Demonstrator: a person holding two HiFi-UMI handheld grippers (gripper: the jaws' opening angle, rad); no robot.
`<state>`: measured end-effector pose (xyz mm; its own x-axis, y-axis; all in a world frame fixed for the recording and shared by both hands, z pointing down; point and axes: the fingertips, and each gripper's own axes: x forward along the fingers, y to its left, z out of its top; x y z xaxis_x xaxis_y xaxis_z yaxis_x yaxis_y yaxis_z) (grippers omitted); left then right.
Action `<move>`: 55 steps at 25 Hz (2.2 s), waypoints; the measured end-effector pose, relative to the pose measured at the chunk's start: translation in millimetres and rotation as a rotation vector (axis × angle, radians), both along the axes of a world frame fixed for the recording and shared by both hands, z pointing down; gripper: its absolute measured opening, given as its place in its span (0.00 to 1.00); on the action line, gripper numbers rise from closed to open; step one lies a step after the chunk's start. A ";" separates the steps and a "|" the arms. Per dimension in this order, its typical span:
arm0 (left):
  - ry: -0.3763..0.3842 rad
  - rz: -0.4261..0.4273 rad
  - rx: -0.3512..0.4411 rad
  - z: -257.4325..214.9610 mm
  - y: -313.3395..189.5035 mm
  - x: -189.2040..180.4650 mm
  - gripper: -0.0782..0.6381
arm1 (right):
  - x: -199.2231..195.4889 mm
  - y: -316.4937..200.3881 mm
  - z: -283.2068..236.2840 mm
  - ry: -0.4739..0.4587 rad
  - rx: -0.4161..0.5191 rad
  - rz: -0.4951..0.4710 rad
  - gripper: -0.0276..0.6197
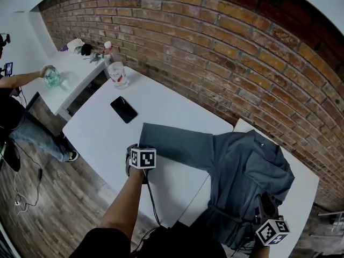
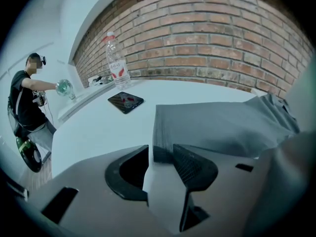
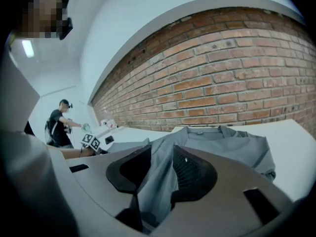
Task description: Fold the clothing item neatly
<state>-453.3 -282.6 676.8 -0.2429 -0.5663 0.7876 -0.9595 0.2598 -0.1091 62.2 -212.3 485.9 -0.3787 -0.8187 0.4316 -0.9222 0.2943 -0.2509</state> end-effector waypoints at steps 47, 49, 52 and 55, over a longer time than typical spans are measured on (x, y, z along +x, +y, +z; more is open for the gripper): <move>-0.035 0.990 0.123 -65.3 -41.1 561.4 0.17 | 207.9 141.6 10.9 -0.168 -0.062 0.393 0.26; -0.065 0.993 0.095 -51.3 -36.6 564.1 0.17 | 206.6 141.4 13.7 -0.165 -0.070 0.384 0.26; -0.076 0.999 0.093 -47.9 -27.7 562.6 0.20 | 205.0 143.0 18.4 -0.167 -0.085 0.372 0.26; 0.001 1.001 0.118 -64.3 -18.1 561.2 0.25 | 204.5 141.1 20.4 -0.173 -0.094 0.358 0.26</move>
<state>107.9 -300.7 612.6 0.3876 -0.5838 0.7135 -0.7425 -0.6563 -0.1337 266.7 -71.2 506.3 -0.1508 -0.8720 0.4656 -0.9041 -0.0689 -0.4218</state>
